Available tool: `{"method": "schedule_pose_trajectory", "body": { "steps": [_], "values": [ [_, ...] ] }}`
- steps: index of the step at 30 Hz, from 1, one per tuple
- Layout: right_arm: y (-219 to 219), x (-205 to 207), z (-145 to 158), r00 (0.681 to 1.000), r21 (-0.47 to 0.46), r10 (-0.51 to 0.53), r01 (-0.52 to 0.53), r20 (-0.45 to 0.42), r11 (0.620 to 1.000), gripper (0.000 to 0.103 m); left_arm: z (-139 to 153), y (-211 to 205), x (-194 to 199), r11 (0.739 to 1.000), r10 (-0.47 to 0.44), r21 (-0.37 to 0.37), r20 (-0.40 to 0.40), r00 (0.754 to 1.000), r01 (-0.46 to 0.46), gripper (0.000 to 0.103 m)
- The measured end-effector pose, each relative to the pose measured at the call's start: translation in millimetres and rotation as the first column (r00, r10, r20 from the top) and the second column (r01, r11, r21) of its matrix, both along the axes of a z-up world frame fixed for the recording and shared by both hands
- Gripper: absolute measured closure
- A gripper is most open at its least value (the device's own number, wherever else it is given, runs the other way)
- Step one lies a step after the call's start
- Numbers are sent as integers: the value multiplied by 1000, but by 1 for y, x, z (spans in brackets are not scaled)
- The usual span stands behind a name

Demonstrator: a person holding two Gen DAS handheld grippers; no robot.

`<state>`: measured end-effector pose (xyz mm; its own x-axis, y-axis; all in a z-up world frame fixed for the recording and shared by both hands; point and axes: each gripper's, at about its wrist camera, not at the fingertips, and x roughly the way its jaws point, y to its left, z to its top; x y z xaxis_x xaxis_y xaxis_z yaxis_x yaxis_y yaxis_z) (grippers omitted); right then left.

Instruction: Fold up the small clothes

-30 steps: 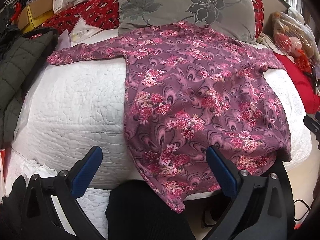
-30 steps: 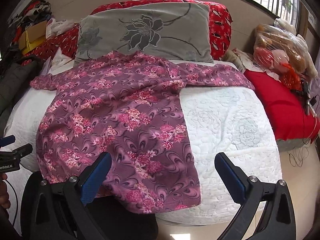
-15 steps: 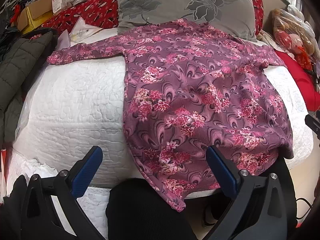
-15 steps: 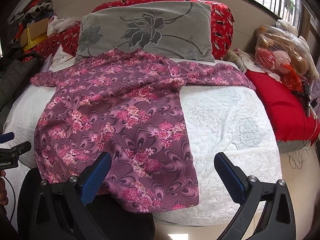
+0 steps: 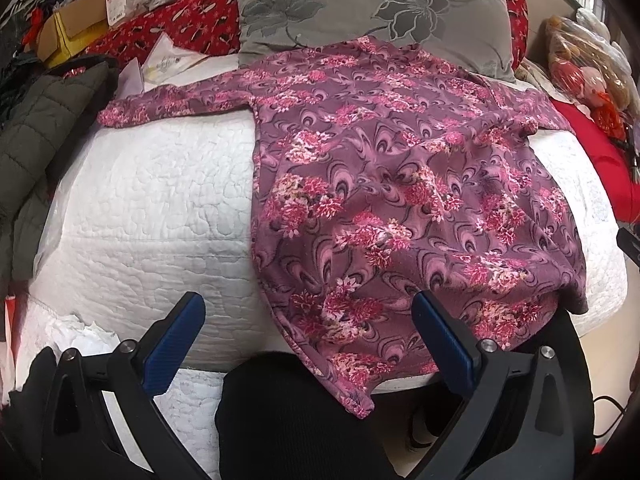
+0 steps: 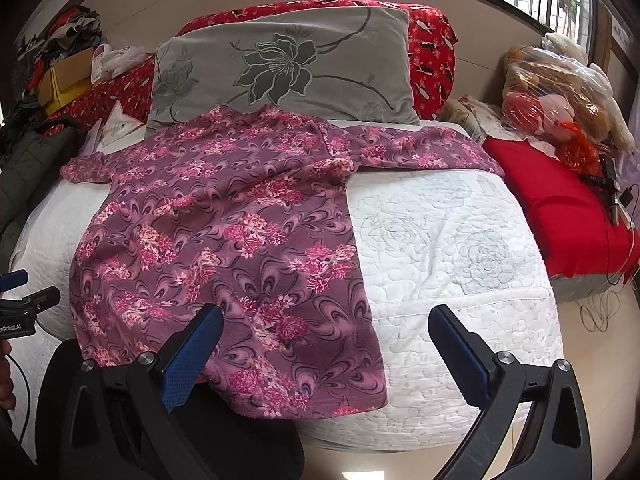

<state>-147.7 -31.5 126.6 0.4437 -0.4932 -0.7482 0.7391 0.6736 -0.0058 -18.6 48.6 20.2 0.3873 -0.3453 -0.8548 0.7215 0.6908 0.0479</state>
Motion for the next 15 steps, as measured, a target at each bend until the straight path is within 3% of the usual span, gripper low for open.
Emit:
{"method": "schedule_pose_trajectory", "body": {
  "steps": [10, 15],
  "values": [
    [-4, -5, -4, 1000, -2, 7, -7, -5, 1000, 2, -12, 22, 42, 994, 104, 21, -81, 991, -103, 0],
    [-16, -9, -16, 1000, 32, -10, 10, -18, 999, 7, -31, 25, 47, 993, 113, 58, -153, 982, -105, 0]
  ]
}}
